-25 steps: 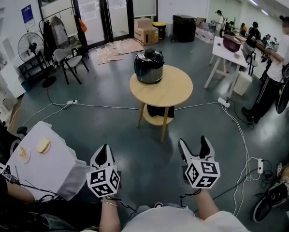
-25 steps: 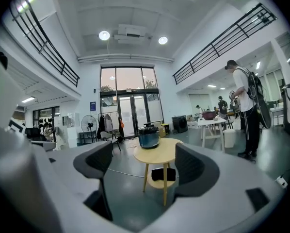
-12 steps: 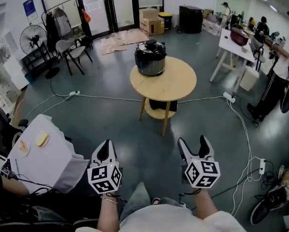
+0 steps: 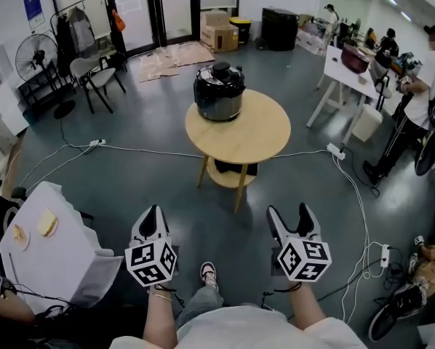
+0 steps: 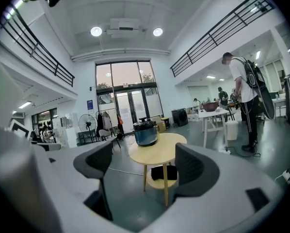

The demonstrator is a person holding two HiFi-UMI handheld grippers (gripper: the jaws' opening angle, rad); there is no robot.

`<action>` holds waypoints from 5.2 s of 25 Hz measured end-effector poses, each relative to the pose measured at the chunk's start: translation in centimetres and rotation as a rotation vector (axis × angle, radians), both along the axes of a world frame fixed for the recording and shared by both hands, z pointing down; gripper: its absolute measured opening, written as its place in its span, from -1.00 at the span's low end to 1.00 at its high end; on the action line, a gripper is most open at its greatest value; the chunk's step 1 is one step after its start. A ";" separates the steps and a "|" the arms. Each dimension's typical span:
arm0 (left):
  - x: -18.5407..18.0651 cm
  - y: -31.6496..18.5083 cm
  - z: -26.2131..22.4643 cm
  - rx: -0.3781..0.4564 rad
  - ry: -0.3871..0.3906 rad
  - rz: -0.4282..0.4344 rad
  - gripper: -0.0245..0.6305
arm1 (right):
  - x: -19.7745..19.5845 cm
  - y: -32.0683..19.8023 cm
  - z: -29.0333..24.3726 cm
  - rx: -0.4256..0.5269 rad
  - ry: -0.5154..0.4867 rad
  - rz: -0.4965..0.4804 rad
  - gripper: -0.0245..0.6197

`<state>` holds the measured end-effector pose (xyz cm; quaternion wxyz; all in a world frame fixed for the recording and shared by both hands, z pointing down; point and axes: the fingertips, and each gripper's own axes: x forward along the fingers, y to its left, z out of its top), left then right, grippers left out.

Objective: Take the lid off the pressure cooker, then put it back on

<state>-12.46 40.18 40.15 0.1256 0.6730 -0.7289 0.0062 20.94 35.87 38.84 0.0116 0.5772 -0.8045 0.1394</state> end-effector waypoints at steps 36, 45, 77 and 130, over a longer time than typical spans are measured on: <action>-8.5 -26.8 1.0 -0.047 -0.008 0.123 -0.96 | -7.8 -25.2 -0.4 -0.030 0.031 0.097 0.35; -7.1 -33.5 1.7 -0.057 -0.003 0.087 -0.96 | -7.5 -34.1 -0.9 0.001 0.017 0.037 0.35; -8.5 -56.7 0.7 -0.088 -0.016 -0.127 -0.96 | -11.1 -64.2 -2.2 -0.015 0.052 -0.268 0.35; -17.5 -53.4 10.9 -0.208 0.152 -0.364 -0.96 | -28.6 -67.0 1.9 0.007 0.951 -1.754 0.22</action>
